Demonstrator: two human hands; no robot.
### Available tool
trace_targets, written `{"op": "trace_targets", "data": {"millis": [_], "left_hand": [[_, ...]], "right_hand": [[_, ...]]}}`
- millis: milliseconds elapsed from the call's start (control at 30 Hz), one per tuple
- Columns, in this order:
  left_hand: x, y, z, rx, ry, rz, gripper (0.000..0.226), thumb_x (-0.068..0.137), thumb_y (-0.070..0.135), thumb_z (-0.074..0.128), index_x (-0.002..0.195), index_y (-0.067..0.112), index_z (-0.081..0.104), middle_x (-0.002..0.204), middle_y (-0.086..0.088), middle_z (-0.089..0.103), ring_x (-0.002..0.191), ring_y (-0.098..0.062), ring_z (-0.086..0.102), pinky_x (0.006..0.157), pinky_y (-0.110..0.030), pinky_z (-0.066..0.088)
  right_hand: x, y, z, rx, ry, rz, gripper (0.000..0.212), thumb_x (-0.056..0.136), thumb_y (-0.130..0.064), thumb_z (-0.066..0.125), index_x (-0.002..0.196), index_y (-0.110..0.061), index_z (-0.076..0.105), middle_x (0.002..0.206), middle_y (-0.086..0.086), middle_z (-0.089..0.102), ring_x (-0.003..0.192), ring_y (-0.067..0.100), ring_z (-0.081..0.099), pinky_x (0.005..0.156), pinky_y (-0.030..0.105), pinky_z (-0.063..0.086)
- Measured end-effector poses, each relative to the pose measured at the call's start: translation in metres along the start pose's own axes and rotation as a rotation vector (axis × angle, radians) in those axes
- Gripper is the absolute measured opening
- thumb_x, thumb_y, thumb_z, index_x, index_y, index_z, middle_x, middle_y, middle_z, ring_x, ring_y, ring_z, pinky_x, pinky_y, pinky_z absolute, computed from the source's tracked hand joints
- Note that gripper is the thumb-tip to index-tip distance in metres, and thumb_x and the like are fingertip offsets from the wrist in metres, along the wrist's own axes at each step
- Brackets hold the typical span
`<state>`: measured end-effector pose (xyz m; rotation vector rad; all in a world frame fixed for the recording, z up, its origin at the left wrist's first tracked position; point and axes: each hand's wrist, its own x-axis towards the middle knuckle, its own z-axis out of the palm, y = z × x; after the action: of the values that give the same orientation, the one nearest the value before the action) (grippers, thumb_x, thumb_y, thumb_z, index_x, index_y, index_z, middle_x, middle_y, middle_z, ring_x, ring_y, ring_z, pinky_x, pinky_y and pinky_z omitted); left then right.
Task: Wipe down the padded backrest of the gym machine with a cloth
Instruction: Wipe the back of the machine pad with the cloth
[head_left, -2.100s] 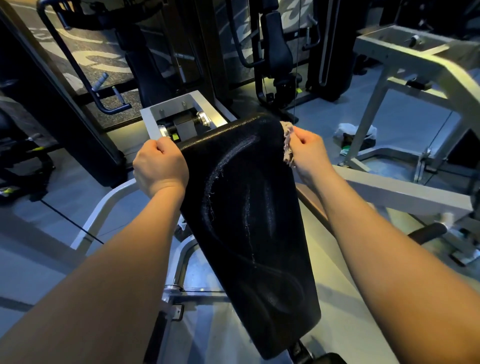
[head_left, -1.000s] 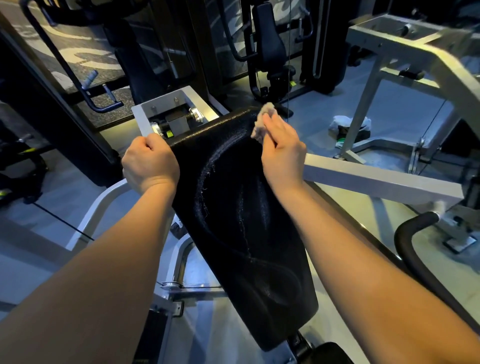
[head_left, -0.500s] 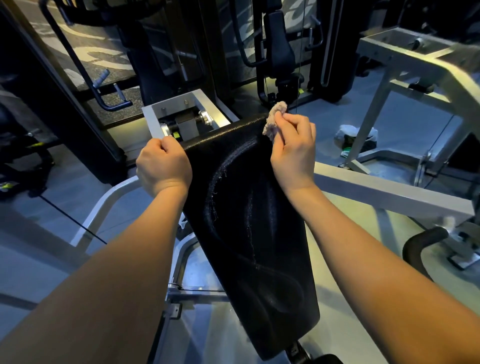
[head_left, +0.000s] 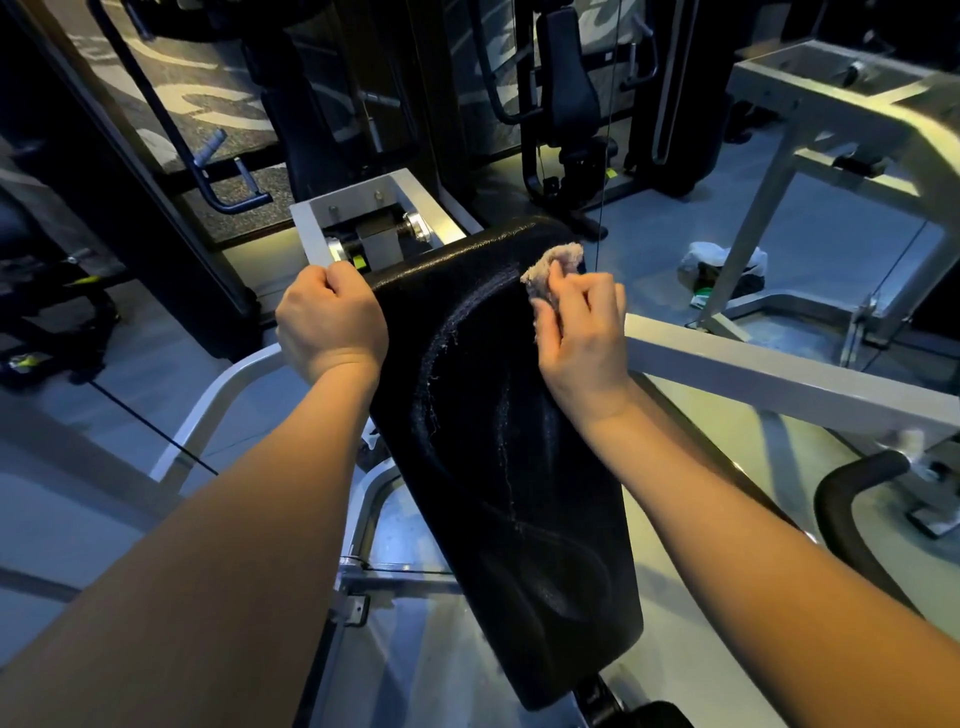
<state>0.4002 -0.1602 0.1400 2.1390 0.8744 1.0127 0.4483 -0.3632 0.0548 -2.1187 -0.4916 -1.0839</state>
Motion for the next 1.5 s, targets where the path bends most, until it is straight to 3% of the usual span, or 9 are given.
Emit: {"op": "trace_targets", "data": {"millis": [133,333,533,767,1033,1200,1300,1433,1500], "left_hand": [[0.0,-0.001,0.001,-0.009,-0.007,0.009,0.033,0.092,0.028,0.038,0.062,0.013,0.042,0.061,0.0,0.043,0.067,-0.027,0.046,0.05,-0.029,0.026],[0.0,-0.001,0.0,-0.008,-0.002,-0.005,0.035,0.093,0.027,0.038,0.06,0.015,0.038,0.062,0.001,0.042,0.07,-0.03,0.047,0.049,-0.031,0.023],[0.001,-0.003,0.002,0.006,0.004,0.0,0.033,0.094,0.026,0.039,0.065,0.011,0.043,0.062,0.0,0.042,0.069,-0.029,0.046,0.049,-0.031,0.023],[0.002,-0.004,0.003,-0.002,0.002,0.0,0.033,0.094,0.027,0.039,0.064,0.011,0.043,0.062,0.001,0.043,0.069,-0.028,0.046,0.049,-0.03,0.024],[0.002,-0.003,0.001,-0.003,-0.006,-0.004,0.033,0.094,0.027,0.038,0.068,0.01,0.046,0.063,0.001,0.043,0.07,-0.028,0.047,0.049,-0.028,0.025],[0.002,-0.004,0.002,0.0,0.002,-0.006,0.033,0.096,0.027,0.039,0.071,0.008,0.05,0.063,0.001,0.043,0.072,-0.029,0.047,0.049,-0.028,0.024],[0.002,-0.003,0.002,0.004,0.013,-0.014,0.035,0.096,0.026,0.039,0.063,0.013,0.041,0.067,-0.003,0.046,0.072,-0.029,0.046,0.049,-0.028,0.023],[0.001,-0.004,0.002,-0.011,0.025,-0.012,0.033,0.095,0.027,0.04,0.066,0.011,0.045,0.074,-0.007,0.052,0.072,-0.03,0.048,0.049,-0.027,0.024],[0.001,-0.005,0.003,-0.012,0.036,-0.006,0.033,0.095,0.027,0.04,0.068,0.009,0.048,0.073,-0.007,0.052,0.072,-0.03,0.048,0.05,-0.028,0.024]], "right_hand": [[0.024,0.012,-0.014,0.019,-0.038,-0.06,0.023,0.093,-0.001,0.063,0.116,0.003,0.067,0.101,0.02,0.057,0.09,0.037,0.055,0.08,0.041,0.05],[0.048,-0.002,-0.002,0.038,0.049,0.142,0.033,0.094,-0.002,0.055,0.123,-0.001,0.068,0.104,0.018,0.059,0.094,0.034,0.054,0.083,0.022,0.037],[0.01,0.014,-0.018,-0.017,-0.136,-0.17,0.029,0.09,0.003,0.062,0.119,0.004,0.066,0.099,0.019,0.058,0.091,0.035,0.051,0.081,0.038,0.045],[0.031,0.005,-0.001,0.043,-0.023,0.163,0.038,0.1,-0.015,0.054,0.137,-0.005,0.058,0.124,0.018,0.053,0.112,0.031,0.05,0.098,0.03,0.04],[0.033,0.022,-0.017,0.068,-0.128,-0.031,0.045,0.09,0.002,0.059,0.134,-0.006,0.059,0.12,0.019,0.054,0.109,0.036,0.056,0.095,0.041,0.05],[0.043,0.014,-0.011,0.098,-0.124,0.033,0.043,0.1,-0.016,0.055,0.143,-0.012,0.054,0.126,0.018,0.049,0.117,0.031,0.05,0.104,0.037,0.045],[0.033,0.023,-0.02,0.069,-0.234,-0.079,0.059,0.1,-0.028,0.06,0.152,-0.007,0.042,0.132,0.022,0.044,0.121,0.03,0.046,0.109,0.028,0.037],[0.049,0.035,-0.024,0.003,-0.226,-0.216,0.052,0.097,-0.009,0.06,0.148,-0.003,0.048,0.121,0.024,0.05,0.11,0.036,0.052,0.095,0.043,0.05],[0.057,0.035,-0.022,-0.016,-0.206,-0.217,0.047,0.097,-0.006,0.06,0.144,-0.005,0.054,0.115,0.021,0.052,0.105,0.034,0.054,0.09,0.04,0.052]]}}
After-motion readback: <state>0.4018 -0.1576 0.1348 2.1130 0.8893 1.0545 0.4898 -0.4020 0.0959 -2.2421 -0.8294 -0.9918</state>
